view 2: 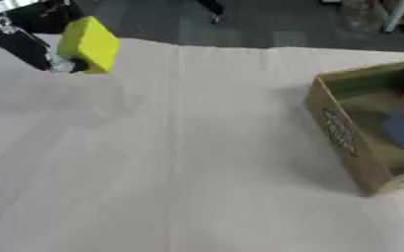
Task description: Pick up the objects with one hand, pass them to the other hand, and then place them into the box on the other side of the table.
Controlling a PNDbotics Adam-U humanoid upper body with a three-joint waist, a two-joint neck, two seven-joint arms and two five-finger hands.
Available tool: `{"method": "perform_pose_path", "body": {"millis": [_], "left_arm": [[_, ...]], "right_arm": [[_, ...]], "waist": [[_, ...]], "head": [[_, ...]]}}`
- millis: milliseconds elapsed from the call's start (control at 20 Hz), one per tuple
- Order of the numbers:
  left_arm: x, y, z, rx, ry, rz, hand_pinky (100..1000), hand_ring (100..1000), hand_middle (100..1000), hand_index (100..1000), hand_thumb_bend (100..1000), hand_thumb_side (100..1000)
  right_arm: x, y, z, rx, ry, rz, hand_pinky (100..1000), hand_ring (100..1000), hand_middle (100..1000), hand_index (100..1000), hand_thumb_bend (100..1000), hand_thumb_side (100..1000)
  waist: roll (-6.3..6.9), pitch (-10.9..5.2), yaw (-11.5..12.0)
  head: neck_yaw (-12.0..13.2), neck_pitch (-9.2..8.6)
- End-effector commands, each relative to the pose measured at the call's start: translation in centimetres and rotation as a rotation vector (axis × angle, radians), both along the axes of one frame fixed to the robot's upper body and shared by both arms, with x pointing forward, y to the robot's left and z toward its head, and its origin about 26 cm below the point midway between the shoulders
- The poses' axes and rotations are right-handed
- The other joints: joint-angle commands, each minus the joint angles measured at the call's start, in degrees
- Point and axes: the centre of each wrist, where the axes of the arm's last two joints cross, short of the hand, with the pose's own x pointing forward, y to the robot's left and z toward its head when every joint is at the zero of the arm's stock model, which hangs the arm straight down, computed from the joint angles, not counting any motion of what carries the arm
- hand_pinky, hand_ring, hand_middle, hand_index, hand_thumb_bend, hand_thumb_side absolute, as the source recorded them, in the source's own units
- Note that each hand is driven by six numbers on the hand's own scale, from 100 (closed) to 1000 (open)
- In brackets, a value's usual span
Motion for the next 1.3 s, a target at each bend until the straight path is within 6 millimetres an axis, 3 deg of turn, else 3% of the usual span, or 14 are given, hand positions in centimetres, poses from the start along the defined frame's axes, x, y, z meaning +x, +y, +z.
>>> {"method": "perform_pose_path", "body": {"millis": [50, 650, 1000, 1300], "left_arm": [[-1.5, 0.6, 1.0, -0.056, -0.028, -0.003, 652, 585, 479, 554, 100, 100], [-5.0, 0.8, -3.1, -0.297, -0.012, 0.018, 618, 566, 472, 547, 100, 100], [-5.6, 0.6, -4.8, -0.4, 0.008, 0.025, 611, 559, 467, 541, 100, 100], [-5.4, -1.0, -6.2, -0.447, 0.051, -0.019, 608, 557, 466, 539, 100, 127]], "right_arm": [[-0.3, -0.1, 1.7, -0.039, -0.028, 0.001, 1000, 846, 867, 910, 100, 472], [-0.4, -0.1, 1.5, -0.031, -0.033, -0.005, 1000, 846, 867, 909, 100, 470], [-0.5, -0.1, 1.2, -0.027, -0.032, -0.01, 1000, 846, 866, 909, 100, 469], [-0.6, -0.1, 1.1, -0.023, -0.031, -0.009, 1000, 846, 865, 909, 100, 470]], "waist": [[0.17, -2.67, 0.1], [-0.36, -2.57, 0.6], [-0.62, -2.6, 0.8], [-0.74, -2.64, 0.7]], "head": [[0.1, -0.6], [0.4, 0.94], [0.5, 1.78], [-1.6, 2.12]]}}
